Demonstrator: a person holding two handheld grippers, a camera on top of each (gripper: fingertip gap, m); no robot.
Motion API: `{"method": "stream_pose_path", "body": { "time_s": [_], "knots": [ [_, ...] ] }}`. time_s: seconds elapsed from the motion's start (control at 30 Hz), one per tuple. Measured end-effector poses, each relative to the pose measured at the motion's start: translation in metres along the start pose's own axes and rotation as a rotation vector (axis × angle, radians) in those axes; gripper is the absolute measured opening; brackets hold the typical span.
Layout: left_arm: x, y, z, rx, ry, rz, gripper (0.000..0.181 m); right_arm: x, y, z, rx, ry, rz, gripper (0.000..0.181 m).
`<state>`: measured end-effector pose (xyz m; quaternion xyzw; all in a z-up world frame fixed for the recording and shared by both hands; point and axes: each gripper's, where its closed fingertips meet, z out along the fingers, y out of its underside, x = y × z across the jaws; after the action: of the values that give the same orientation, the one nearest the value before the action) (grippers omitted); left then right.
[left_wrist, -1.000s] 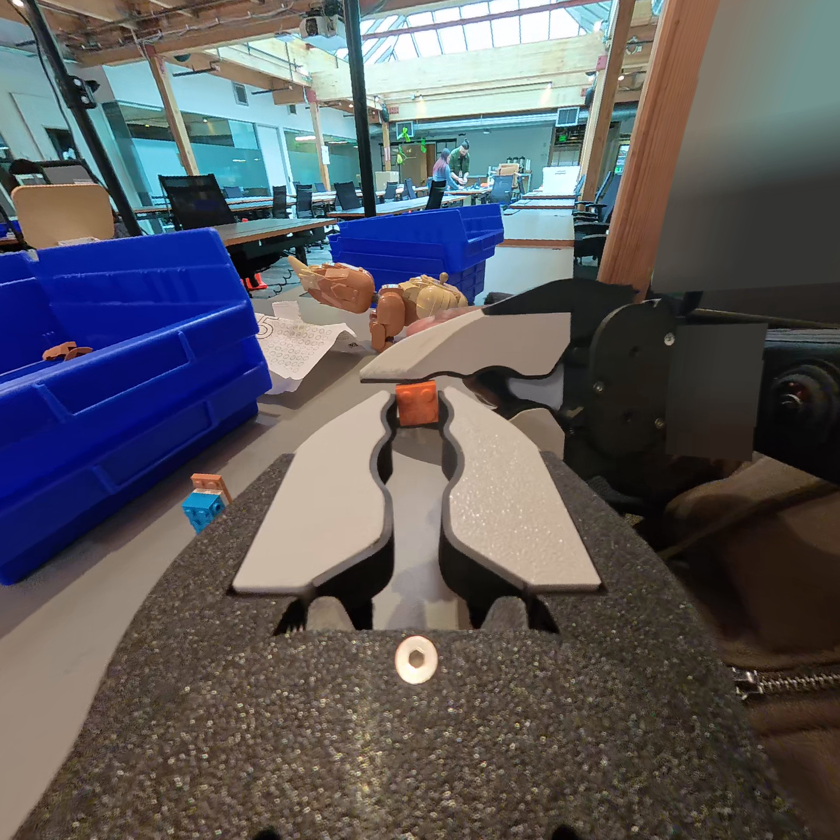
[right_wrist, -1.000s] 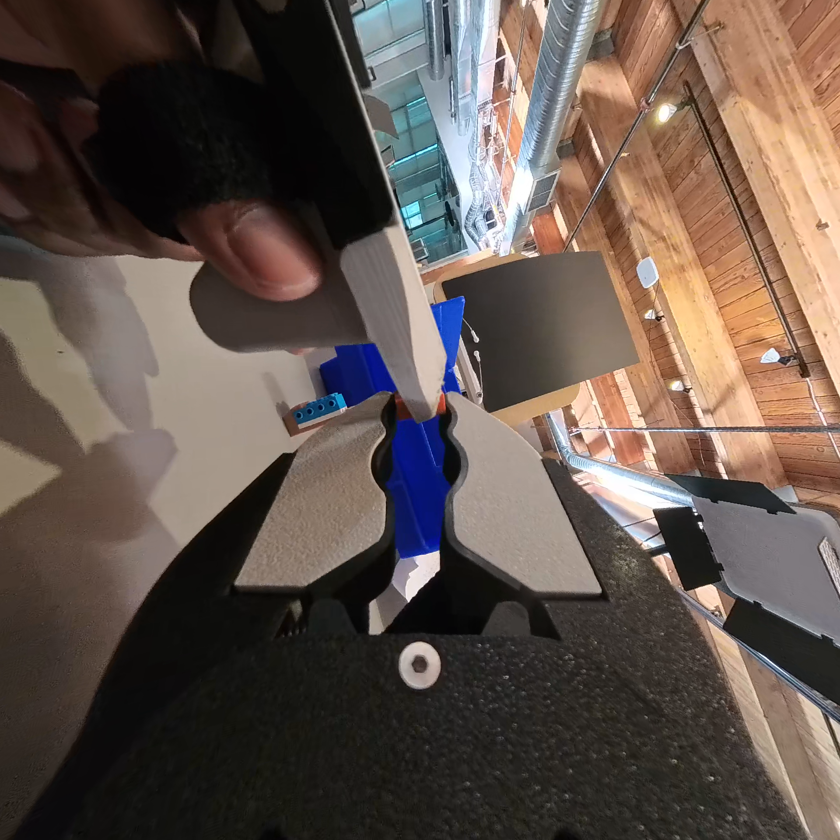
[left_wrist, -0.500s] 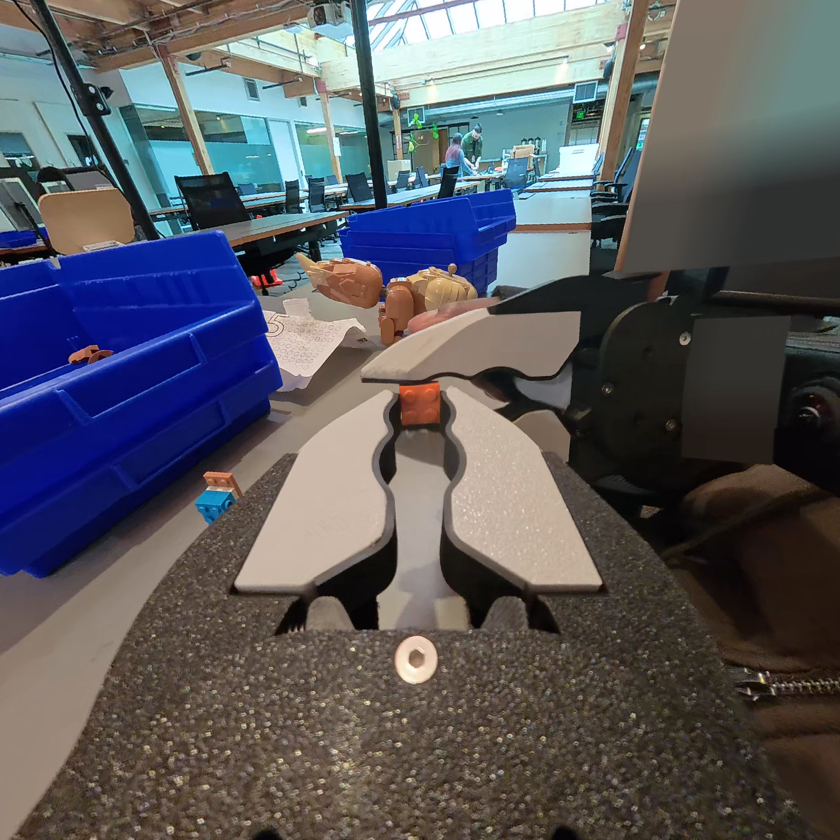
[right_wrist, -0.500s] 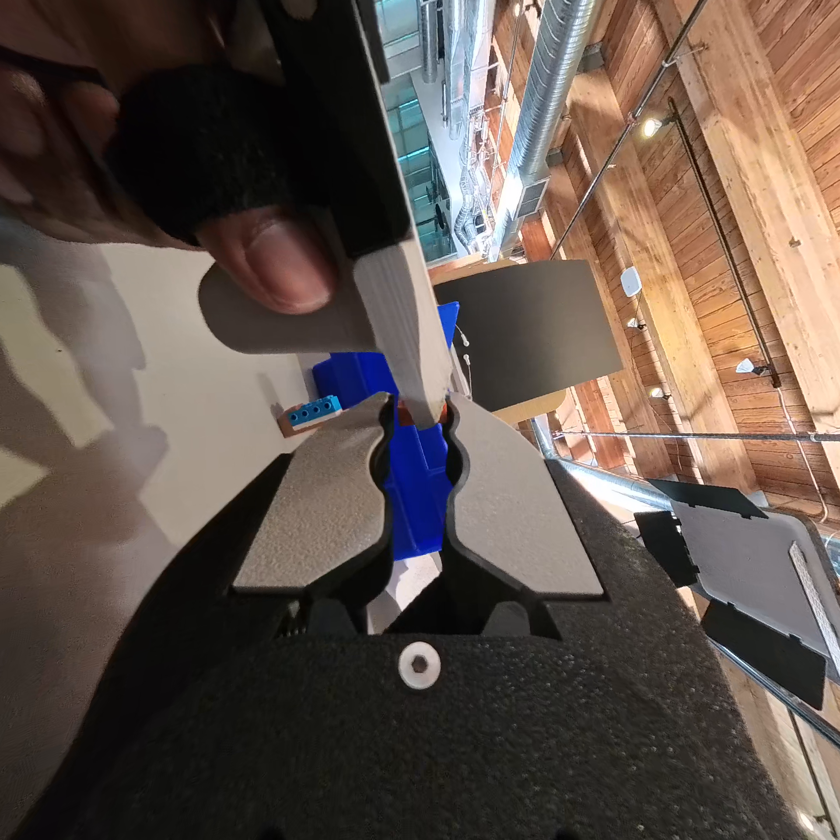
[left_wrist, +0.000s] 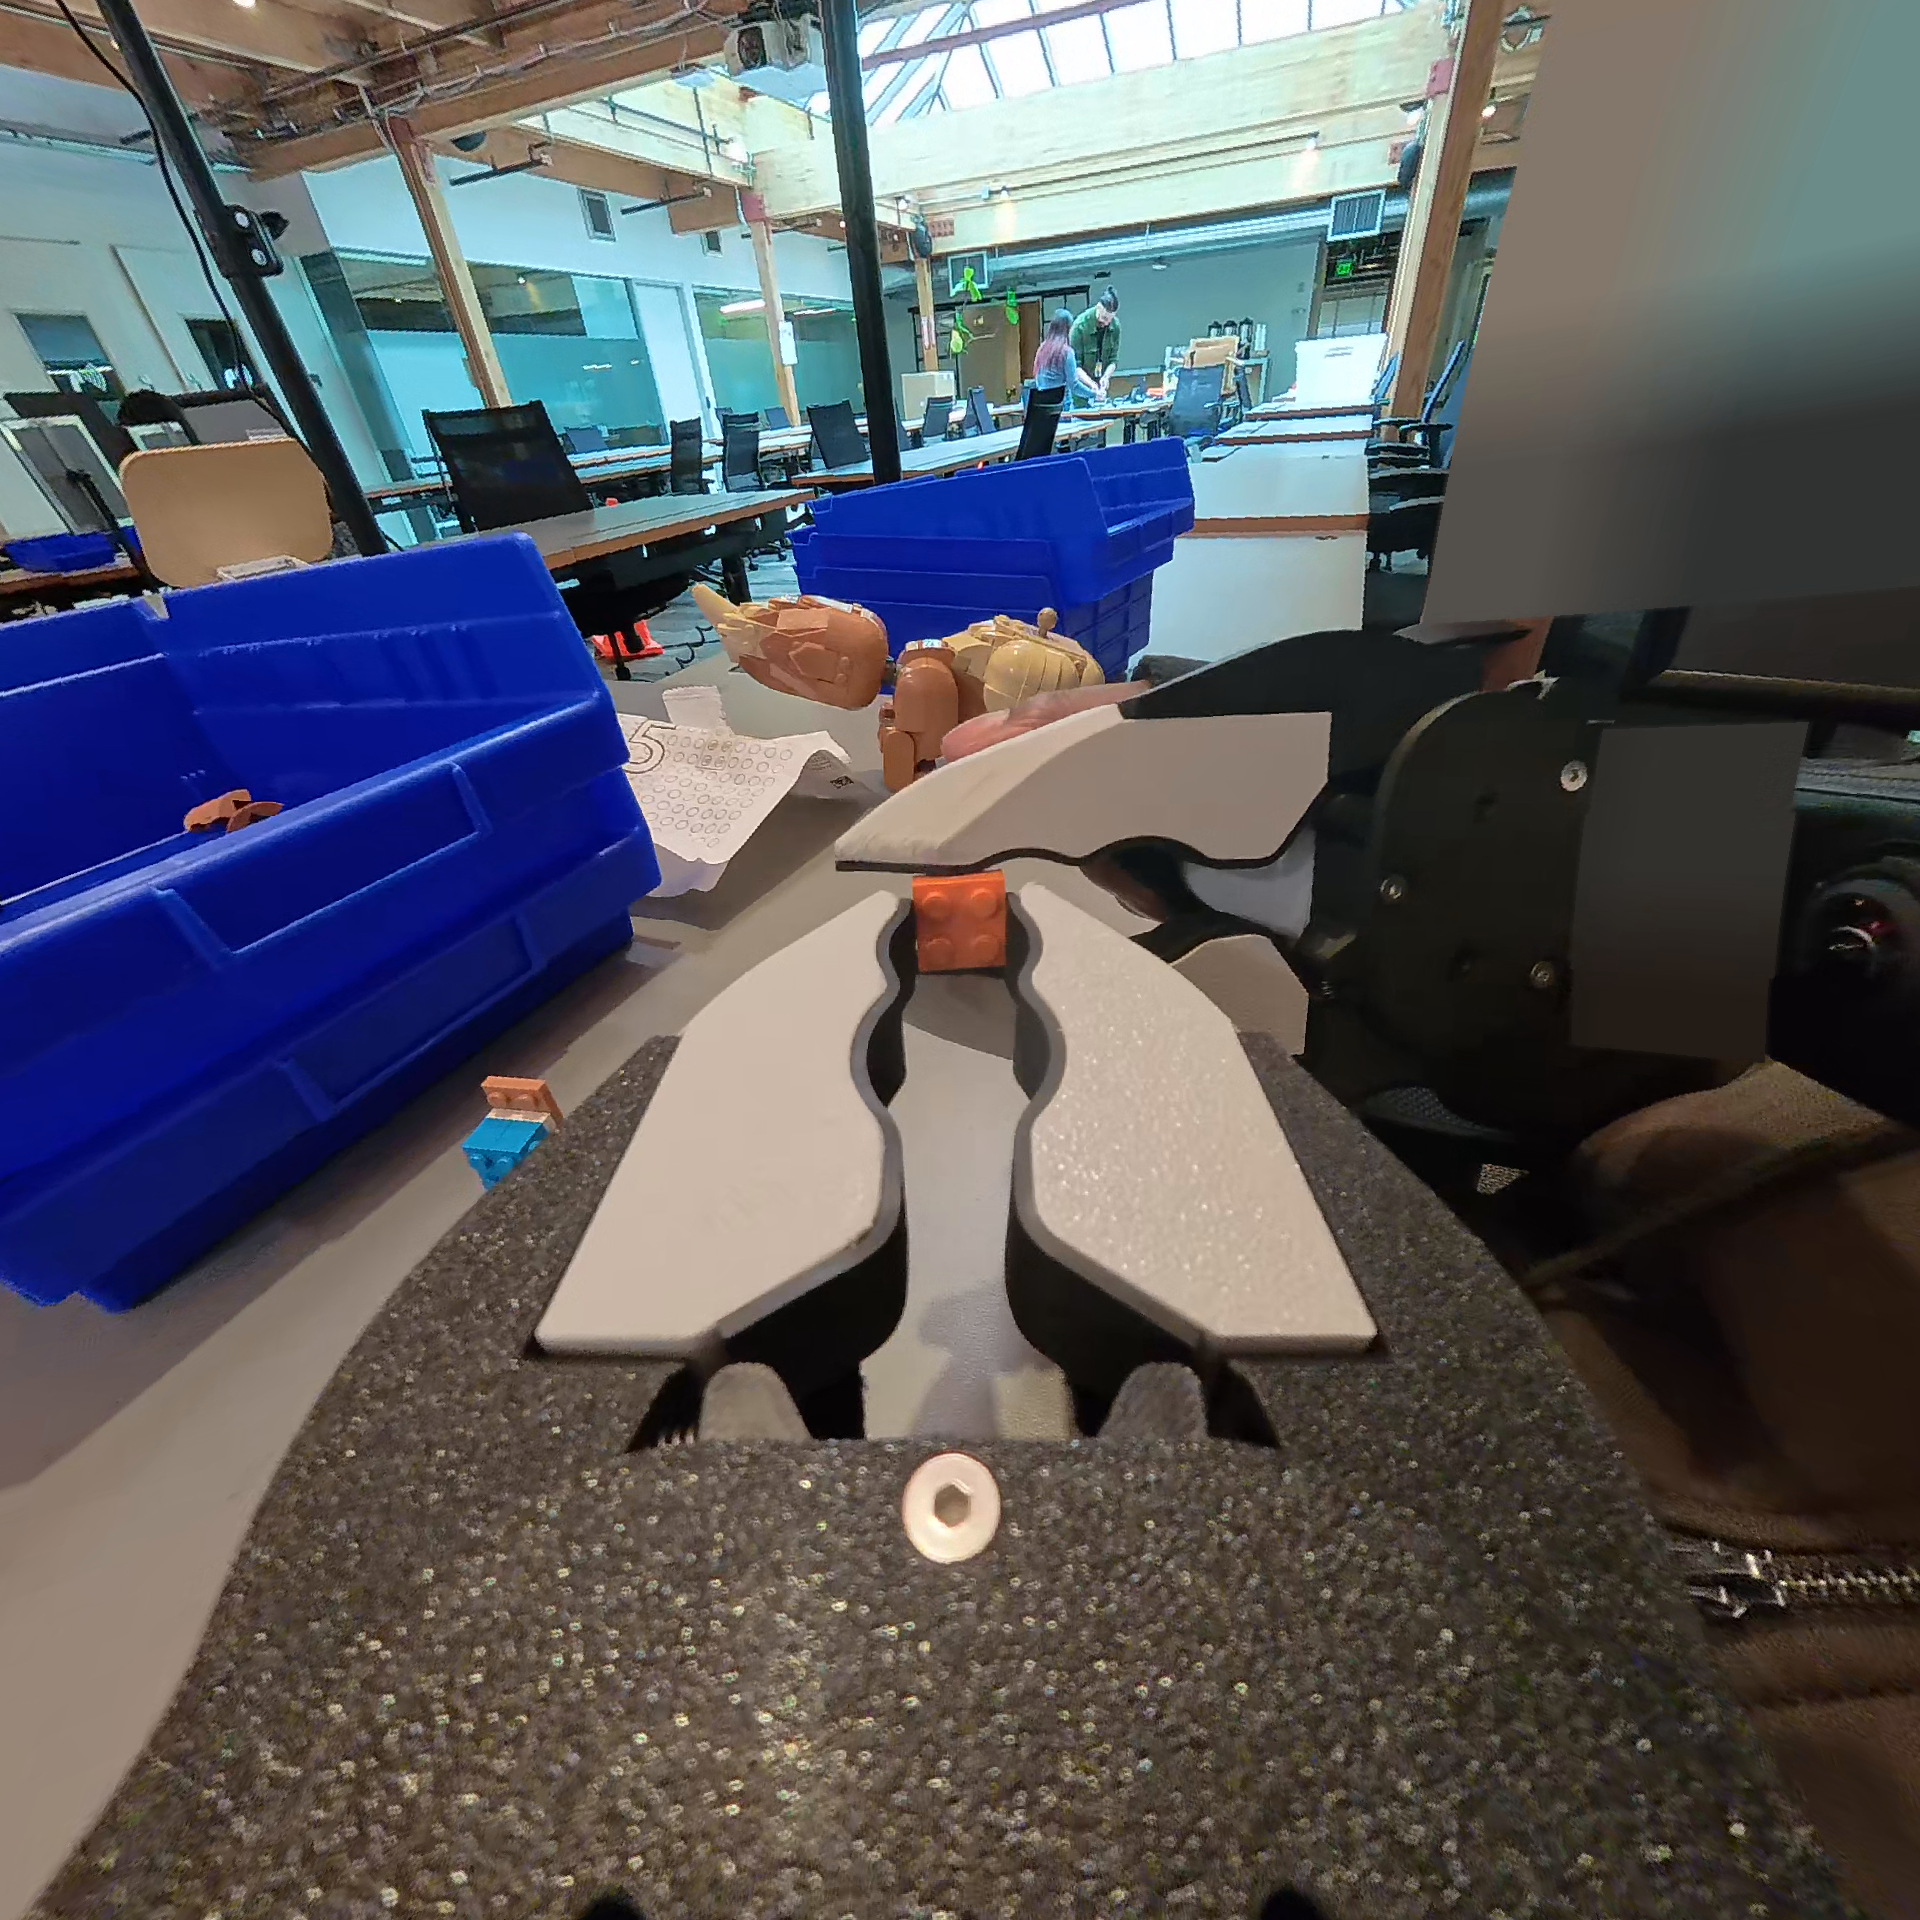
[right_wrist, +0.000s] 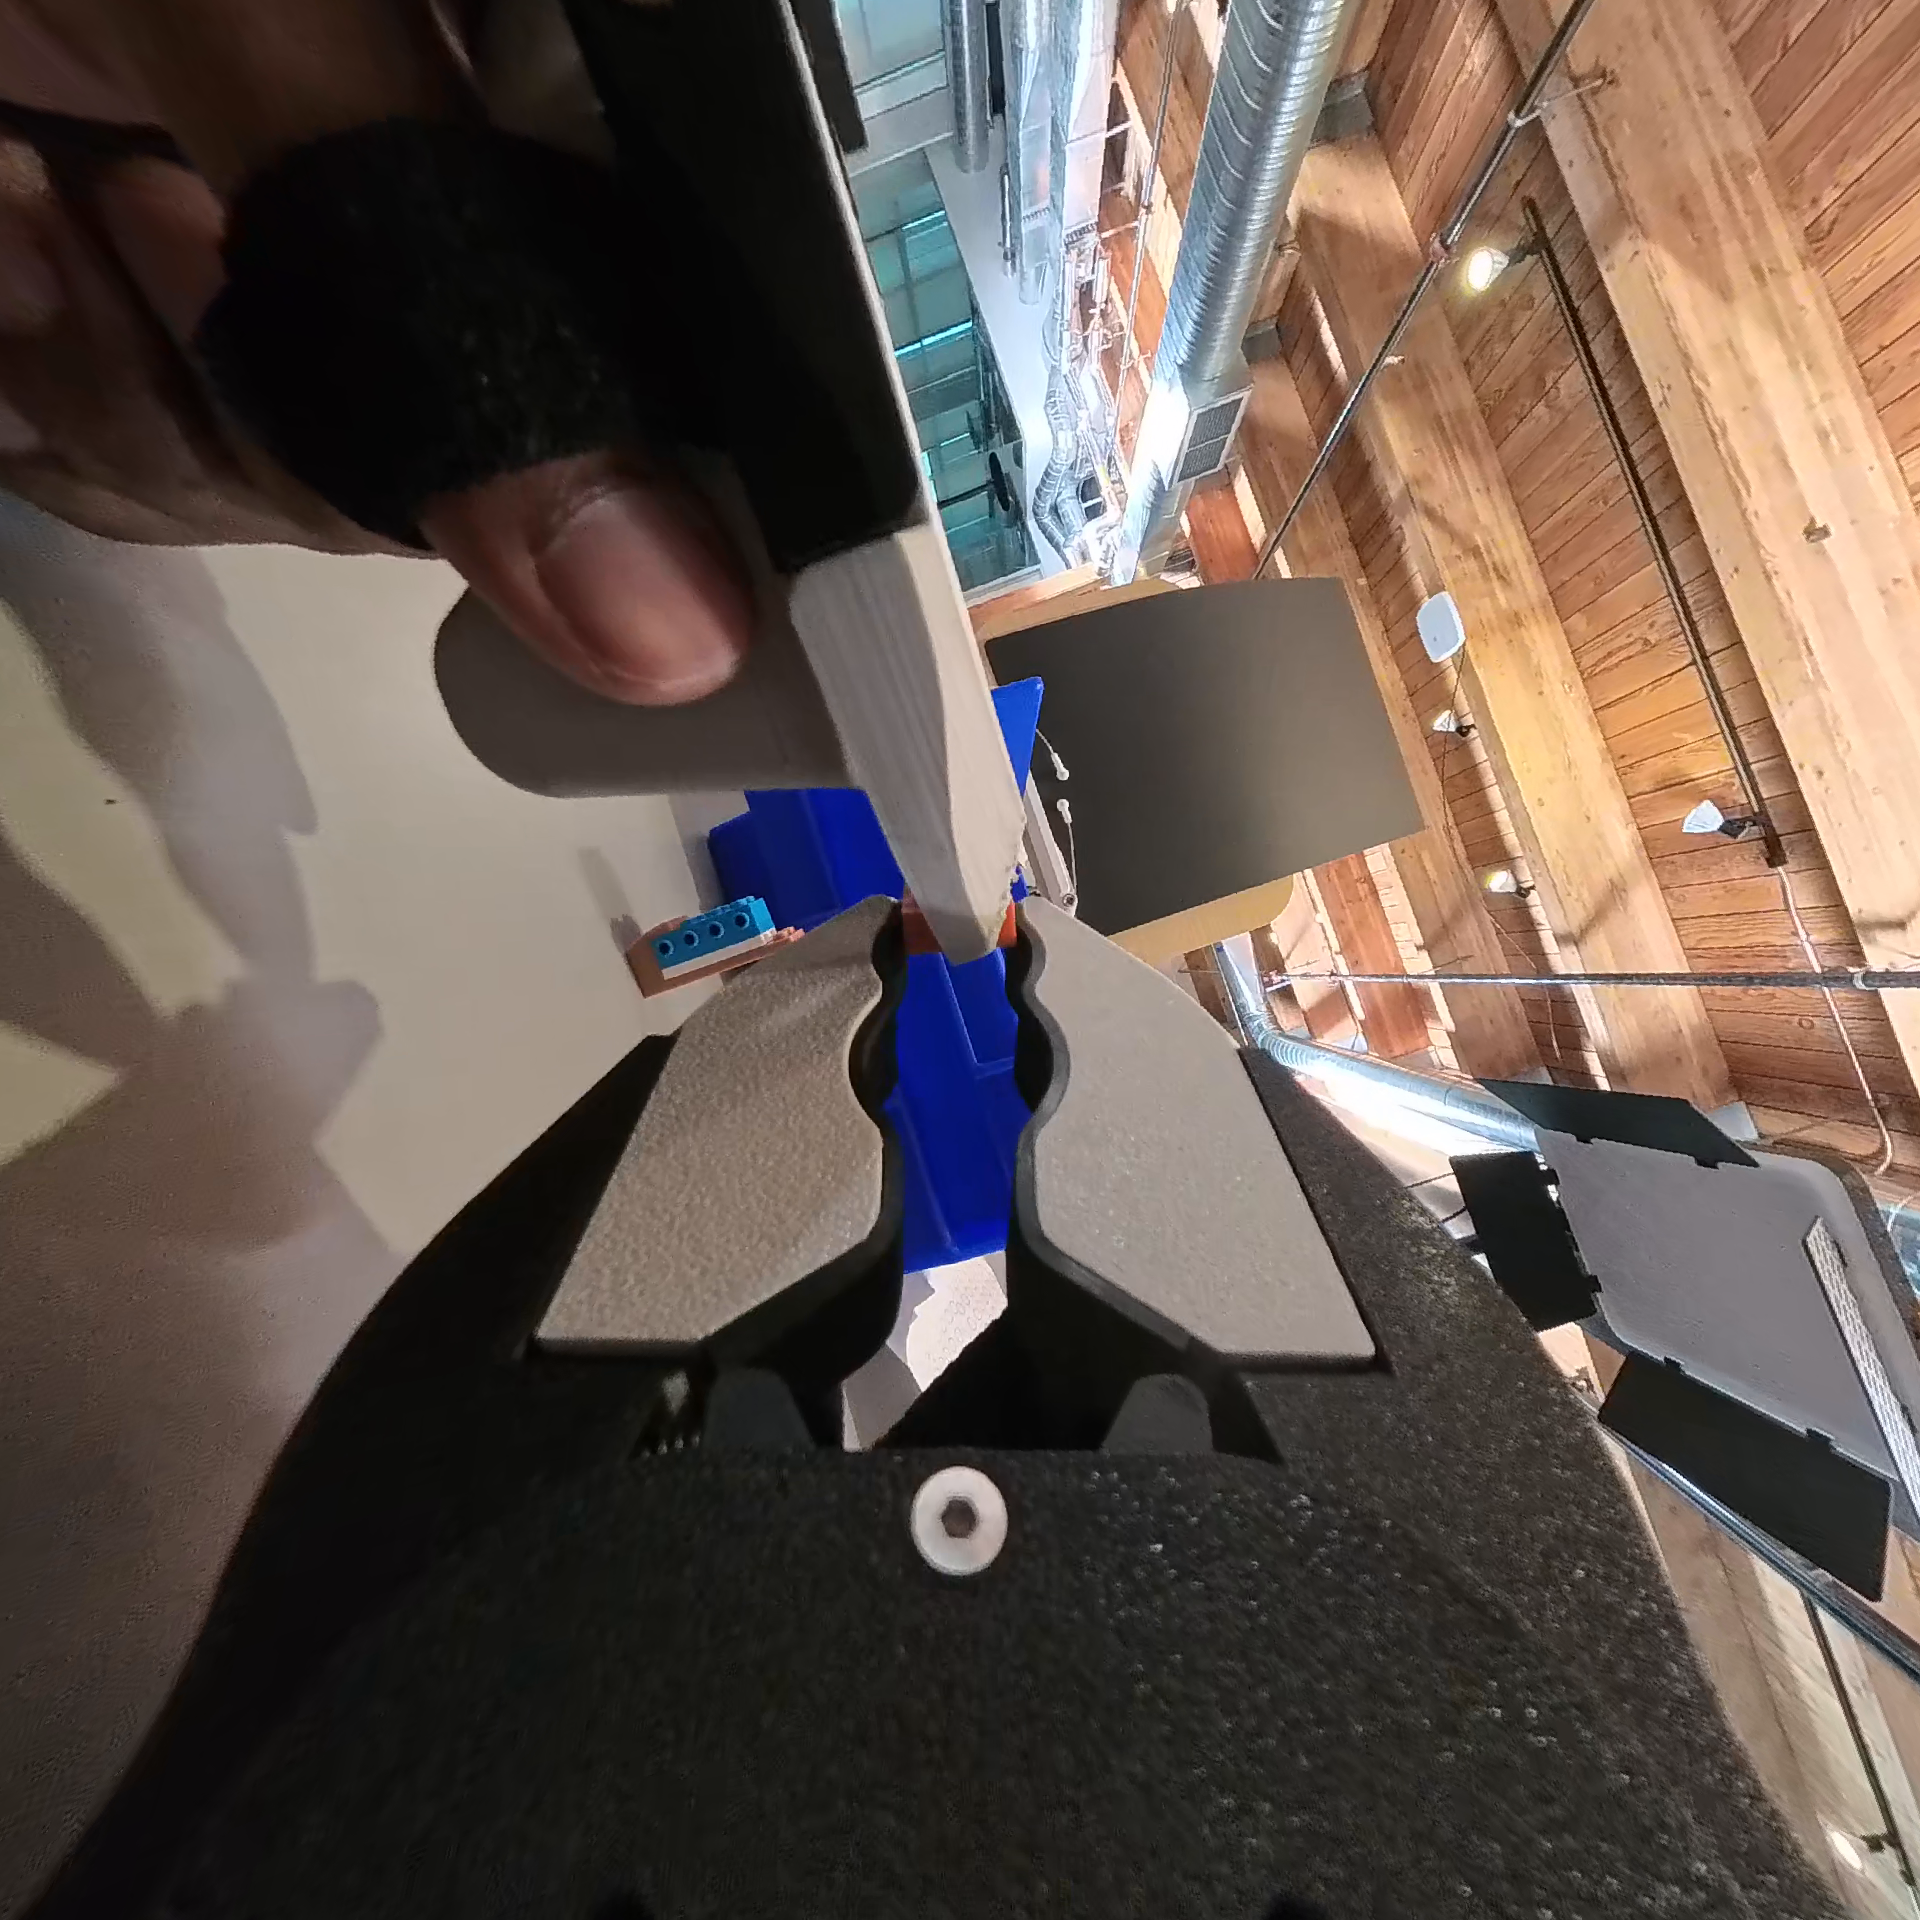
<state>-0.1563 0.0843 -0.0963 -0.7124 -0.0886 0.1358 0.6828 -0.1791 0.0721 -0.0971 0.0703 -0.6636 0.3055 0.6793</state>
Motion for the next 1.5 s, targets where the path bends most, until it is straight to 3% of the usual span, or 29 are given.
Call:
{"method": "stream_pose_path", "body": {
  "time_s": [0.37,1.07,1.5],
  "knots": [
    [0.001,-0.001,-0.002,-0.002,-0.009,0.032,0.016,0.002,0.001,0.001,-0.013,-0.009,-0.004,0.017],
    [0.009,0.003,-0.005,-0.03,0.166,-0.09,0.016,-0.003,0.001,-0.005,0.039,-0.108,0.057,0.017],
    [0.001,0.008,0.0,-0.068,0.012,0.027,0.016,-0.004,0.008,0.002,-0.041,-0.047,-0.025,0.02]
  ]
}}
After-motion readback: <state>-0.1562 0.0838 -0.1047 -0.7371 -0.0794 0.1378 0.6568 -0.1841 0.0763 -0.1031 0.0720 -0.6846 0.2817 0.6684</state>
